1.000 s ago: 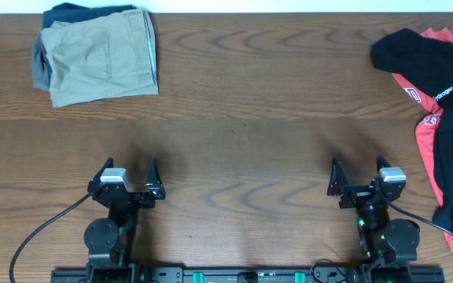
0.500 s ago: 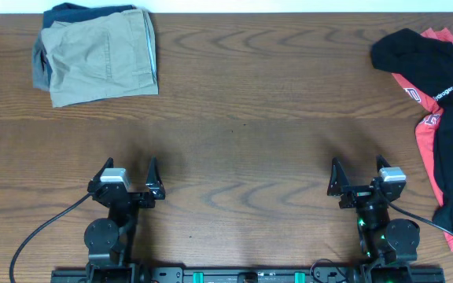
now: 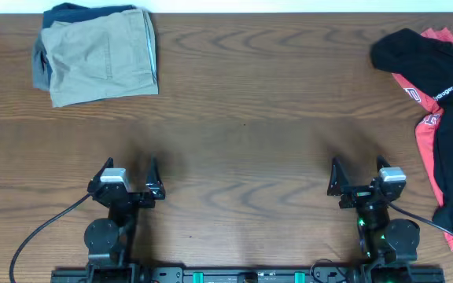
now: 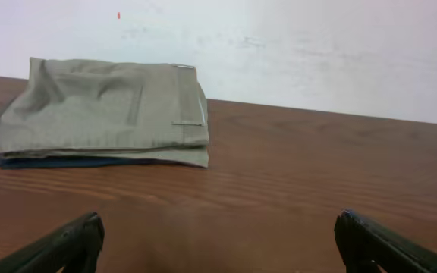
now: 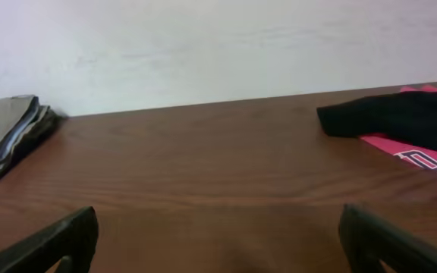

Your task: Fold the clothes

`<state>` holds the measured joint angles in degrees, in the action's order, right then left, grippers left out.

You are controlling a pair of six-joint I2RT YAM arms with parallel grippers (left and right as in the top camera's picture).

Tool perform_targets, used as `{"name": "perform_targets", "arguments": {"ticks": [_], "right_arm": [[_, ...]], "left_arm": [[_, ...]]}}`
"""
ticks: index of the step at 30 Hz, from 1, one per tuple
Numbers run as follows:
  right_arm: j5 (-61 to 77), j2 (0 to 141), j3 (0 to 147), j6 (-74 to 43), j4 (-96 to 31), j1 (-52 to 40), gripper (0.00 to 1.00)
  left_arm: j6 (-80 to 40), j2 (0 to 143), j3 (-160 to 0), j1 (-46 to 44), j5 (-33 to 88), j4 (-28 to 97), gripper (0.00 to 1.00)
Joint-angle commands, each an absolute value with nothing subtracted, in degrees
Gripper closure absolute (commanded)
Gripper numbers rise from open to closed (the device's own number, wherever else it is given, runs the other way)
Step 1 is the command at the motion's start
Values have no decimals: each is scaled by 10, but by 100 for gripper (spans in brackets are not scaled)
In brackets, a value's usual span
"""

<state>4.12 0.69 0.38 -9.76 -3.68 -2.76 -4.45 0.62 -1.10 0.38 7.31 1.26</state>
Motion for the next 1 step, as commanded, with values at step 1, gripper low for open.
{"name": "perform_targets", "arguments": {"ticks": [1], "right_arm": [[44, 3, 3, -87, -39, -34, 1]], "left_arm": [[-41, 3, -2, 7, 79, 34, 2]]}}
